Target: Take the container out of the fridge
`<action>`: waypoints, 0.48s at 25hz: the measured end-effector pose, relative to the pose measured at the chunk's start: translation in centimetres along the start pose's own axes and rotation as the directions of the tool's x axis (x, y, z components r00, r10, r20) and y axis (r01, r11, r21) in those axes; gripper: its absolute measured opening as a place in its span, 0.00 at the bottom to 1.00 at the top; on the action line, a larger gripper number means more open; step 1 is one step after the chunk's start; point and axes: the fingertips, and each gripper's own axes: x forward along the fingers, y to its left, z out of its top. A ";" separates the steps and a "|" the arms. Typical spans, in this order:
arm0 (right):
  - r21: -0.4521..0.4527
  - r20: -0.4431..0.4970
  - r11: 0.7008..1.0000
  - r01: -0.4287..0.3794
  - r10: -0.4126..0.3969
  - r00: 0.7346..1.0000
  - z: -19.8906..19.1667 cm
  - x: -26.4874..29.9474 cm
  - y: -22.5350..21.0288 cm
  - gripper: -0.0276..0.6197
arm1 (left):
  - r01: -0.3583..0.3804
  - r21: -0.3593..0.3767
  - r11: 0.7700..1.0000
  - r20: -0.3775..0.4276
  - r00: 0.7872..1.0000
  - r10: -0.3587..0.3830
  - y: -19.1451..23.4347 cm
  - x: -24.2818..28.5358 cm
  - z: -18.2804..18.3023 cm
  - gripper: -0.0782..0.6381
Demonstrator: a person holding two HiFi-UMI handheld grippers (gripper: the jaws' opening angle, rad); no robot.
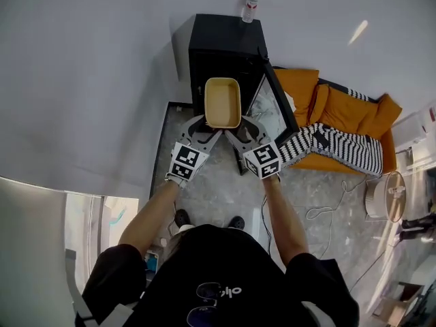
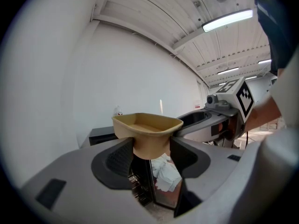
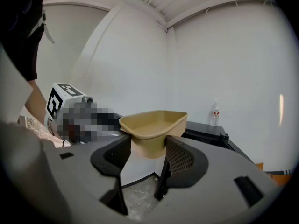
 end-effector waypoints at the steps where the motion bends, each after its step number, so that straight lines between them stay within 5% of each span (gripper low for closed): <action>1: 0.003 -0.001 1.000 0.000 0.000 1.000 -0.2 -0.4 -0.4 0.41 | 0.001 -0.001 1.000 -0.002 1.000 -0.001 -0.5 0.4 0.0 0.45; 12: 0.006 0.000 1.000 0.006 -0.006 1.000 -1.4 -2.6 -1.7 0.41 | 0.009 0.008 1.000 -0.015 1.000 -0.009 -2.9 1.7 0.1 0.45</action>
